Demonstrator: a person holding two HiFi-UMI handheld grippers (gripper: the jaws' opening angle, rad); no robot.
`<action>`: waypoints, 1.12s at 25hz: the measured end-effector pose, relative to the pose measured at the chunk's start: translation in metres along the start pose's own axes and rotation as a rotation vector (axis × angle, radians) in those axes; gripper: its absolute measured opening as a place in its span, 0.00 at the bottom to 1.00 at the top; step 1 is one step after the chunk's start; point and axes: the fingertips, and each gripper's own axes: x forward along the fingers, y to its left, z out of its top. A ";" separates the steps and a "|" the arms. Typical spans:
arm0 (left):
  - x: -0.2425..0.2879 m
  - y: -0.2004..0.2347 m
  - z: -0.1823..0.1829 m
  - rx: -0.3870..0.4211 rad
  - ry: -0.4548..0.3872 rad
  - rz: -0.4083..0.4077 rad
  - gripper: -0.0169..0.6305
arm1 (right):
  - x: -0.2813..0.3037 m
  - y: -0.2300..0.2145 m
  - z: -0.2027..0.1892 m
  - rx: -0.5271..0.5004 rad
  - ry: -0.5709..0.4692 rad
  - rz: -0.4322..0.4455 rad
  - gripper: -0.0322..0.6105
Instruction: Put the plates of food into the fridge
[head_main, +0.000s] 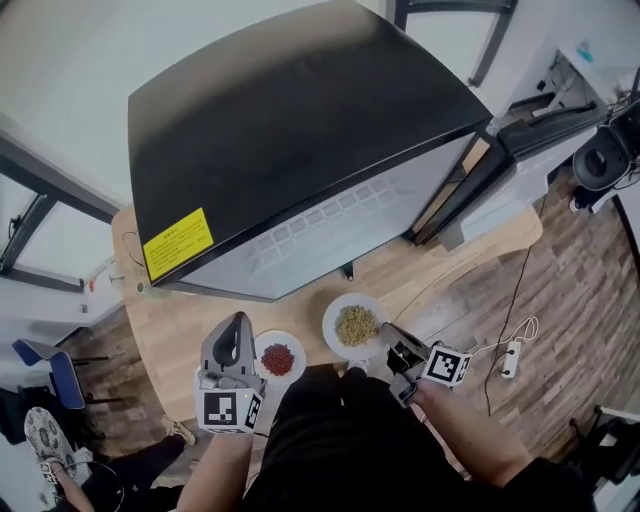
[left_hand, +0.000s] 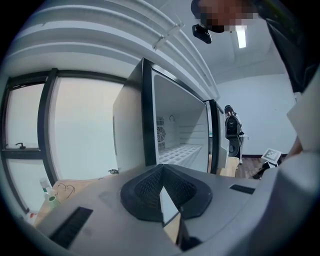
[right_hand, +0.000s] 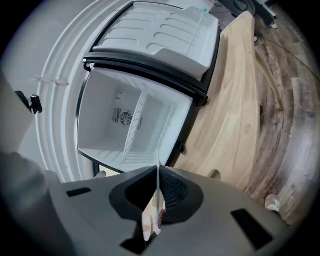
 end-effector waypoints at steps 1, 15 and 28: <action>-0.001 0.004 0.000 0.000 0.001 0.004 0.03 | 0.004 0.011 0.004 -0.002 -0.010 0.020 0.10; -0.007 0.039 0.030 0.039 -0.083 0.037 0.03 | 0.044 0.114 0.056 -0.084 -0.074 0.148 0.10; -0.027 0.100 0.066 0.041 -0.143 0.132 0.03 | 0.108 0.172 0.096 -0.174 -0.135 0.160 0.10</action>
